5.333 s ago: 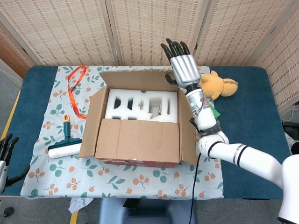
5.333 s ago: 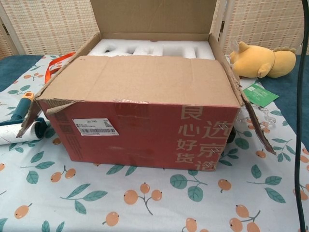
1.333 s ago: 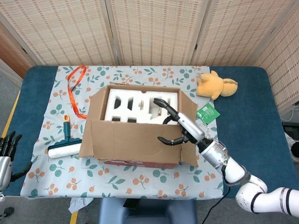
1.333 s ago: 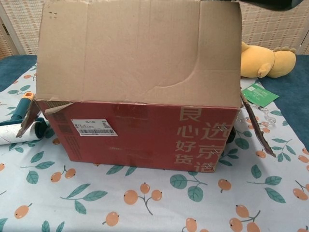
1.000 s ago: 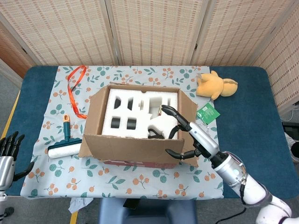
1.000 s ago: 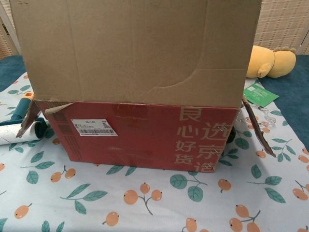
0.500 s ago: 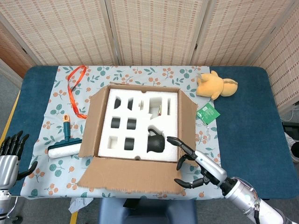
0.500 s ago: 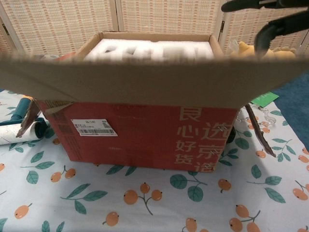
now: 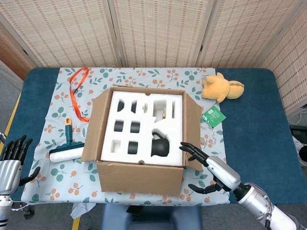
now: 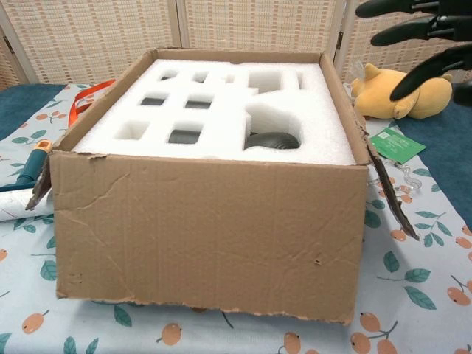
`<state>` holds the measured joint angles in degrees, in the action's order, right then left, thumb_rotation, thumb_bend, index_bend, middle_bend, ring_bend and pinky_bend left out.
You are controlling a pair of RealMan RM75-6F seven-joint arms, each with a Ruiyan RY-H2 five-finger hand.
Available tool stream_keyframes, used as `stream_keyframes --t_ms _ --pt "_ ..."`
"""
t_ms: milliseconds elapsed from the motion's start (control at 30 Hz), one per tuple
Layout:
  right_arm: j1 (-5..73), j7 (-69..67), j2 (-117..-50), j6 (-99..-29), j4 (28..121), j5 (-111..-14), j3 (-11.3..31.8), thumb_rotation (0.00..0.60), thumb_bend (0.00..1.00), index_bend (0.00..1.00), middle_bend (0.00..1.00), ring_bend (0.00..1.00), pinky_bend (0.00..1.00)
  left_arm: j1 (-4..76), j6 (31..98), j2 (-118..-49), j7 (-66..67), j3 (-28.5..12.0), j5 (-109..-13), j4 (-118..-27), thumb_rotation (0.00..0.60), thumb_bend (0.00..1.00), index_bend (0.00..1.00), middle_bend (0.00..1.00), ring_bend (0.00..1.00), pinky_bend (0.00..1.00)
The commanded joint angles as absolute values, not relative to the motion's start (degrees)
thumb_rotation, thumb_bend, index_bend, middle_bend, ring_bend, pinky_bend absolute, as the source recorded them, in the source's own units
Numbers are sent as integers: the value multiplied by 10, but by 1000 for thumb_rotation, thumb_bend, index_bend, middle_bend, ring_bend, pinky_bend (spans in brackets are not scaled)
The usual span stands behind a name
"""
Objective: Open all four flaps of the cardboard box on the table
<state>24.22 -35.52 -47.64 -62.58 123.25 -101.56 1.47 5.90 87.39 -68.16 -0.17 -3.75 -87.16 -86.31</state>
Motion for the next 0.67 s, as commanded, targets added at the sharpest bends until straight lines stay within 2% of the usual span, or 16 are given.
stream_keyframes --t_ms 33,100,233,300,400,667 --pt "211 -93 -516 -633 1128 -974 19 600 368 0 0 0 0 59 873 -681 2 -36 -873 -866 600 331 0 0 0 0" --pt "193 6 -527 -638 1107 -932 18 600 367 0 0 0 0 59 875 -682 7 -35 -874 -867 600 331 0 0 0 0" --pt "129 214 -628 -753 1036 -843 41 600 367 0 0 0 0 58 874 -683 24 -32 -874 -872 600 331 0 0 0 0" --pt "109 221 -666 -792 1003 -827 45 600 366 0 0 0 0 58 874 -685 34 -32 -873 -875 600 331 0 0 0 0" --pt "83 159 -697 -828 948 -823 43 600 367 0 0 0 0 57 875 -688 48 -29 -874 -879 600 331 0 0 0 0" --pt "64 135 -688 -864 934 -862 29 600 368 0 0 0 0 53 878 -694 76 -19 -885 -891 600 330 0 0 0 0"
